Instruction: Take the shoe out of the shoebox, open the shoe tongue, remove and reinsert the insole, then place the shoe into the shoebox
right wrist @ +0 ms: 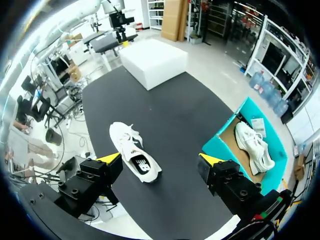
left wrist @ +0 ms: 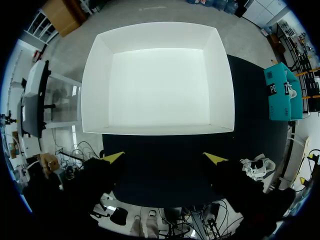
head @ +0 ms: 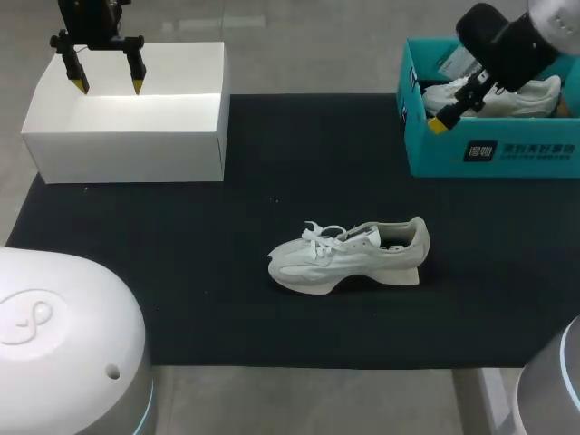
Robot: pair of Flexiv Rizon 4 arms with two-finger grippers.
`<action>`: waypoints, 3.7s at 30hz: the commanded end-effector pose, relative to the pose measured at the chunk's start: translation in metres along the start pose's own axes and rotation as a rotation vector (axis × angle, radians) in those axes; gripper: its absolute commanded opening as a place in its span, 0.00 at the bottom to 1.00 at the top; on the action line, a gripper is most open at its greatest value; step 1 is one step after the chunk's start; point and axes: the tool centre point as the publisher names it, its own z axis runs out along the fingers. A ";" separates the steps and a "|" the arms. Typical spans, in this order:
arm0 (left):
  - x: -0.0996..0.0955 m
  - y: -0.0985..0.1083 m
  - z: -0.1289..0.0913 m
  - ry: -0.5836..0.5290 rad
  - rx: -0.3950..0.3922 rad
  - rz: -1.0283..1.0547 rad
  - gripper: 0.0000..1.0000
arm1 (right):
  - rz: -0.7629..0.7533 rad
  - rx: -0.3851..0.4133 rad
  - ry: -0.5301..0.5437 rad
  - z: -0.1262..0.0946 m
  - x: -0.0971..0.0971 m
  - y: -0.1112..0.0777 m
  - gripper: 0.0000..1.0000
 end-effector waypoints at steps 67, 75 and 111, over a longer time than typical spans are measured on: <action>0.000 0.000 0.000 0.000 -0.001 0.000 1.00 | -0.416 -0.344 0.149 0.152 0.023 -0.122 1.00; 0.000 0.000 0.000 0.000 -0.001 0.000 1.00 | -0.417 -0.347 0.200 0.178 0.030 -0.135 1.00; 0.000 0.000 0.000 0.000 -0.001 0.000 1.00 | -0.485 -0.349 0.317 0.190 0.018 -0.140 1.00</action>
